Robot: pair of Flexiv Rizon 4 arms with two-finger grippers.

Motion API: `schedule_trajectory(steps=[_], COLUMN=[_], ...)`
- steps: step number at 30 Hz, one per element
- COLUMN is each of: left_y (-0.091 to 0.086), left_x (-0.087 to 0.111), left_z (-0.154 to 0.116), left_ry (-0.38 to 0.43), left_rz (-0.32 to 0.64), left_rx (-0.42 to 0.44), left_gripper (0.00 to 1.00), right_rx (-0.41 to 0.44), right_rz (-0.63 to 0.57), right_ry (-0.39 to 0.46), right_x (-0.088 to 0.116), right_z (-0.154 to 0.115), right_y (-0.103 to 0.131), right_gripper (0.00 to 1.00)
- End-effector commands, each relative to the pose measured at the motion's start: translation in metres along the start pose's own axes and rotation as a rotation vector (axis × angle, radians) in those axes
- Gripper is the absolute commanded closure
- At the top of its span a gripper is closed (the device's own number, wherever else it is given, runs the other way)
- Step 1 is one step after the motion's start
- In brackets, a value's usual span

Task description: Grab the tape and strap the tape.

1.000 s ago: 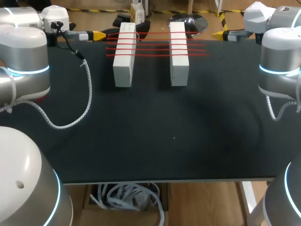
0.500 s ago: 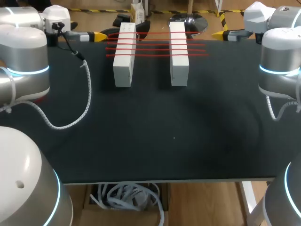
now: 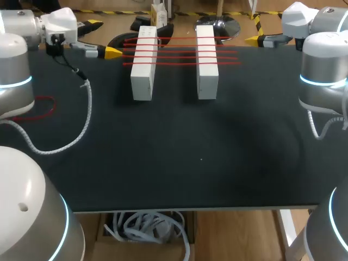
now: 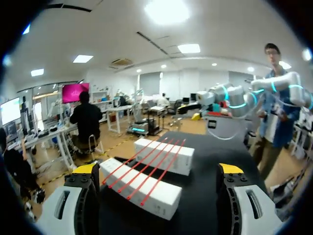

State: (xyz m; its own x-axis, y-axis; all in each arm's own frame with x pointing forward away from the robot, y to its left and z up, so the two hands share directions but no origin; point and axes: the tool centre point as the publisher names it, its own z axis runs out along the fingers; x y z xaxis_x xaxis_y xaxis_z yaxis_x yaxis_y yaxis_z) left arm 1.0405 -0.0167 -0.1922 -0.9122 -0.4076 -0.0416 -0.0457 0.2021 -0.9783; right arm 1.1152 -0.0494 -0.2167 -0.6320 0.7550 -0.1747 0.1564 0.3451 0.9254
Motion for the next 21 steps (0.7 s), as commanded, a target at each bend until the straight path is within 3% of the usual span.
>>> schedule_trajectory(steps=[1, 13, 15, 21], left_y=[0.004, 0.004, 0.012, 0.021], left_x=[0.005, 0.005, 0.002, 0.0], left_z=[-0.007, -0.007, -0.012, -0.007], left_ry=[0.083, 0.083, 0.083, 0.181], left_rz=[0.042, 0.042, 0.09, 0.178], left_rx=[0.104, 0.104, 0.123, 0.165], left_gripper=[0.0, 0.0, 0.0, 0.0], right_rx=[0.0, 0.0, 0.0, 0.0], right_rz=[0.0, 0.0, 0.0, 0.0], right_ry=[0.0, 0.0, 0.0, 0.0], right_x=[0.0, 0.0, 0.0, 0.0], right_z=[0.0, 0.0, 0.0, 0.0], right_y=[0.0, 0.0, 0.0, 0.0], right_gripper=[0.0, 0.0, 0.0, 0.0])
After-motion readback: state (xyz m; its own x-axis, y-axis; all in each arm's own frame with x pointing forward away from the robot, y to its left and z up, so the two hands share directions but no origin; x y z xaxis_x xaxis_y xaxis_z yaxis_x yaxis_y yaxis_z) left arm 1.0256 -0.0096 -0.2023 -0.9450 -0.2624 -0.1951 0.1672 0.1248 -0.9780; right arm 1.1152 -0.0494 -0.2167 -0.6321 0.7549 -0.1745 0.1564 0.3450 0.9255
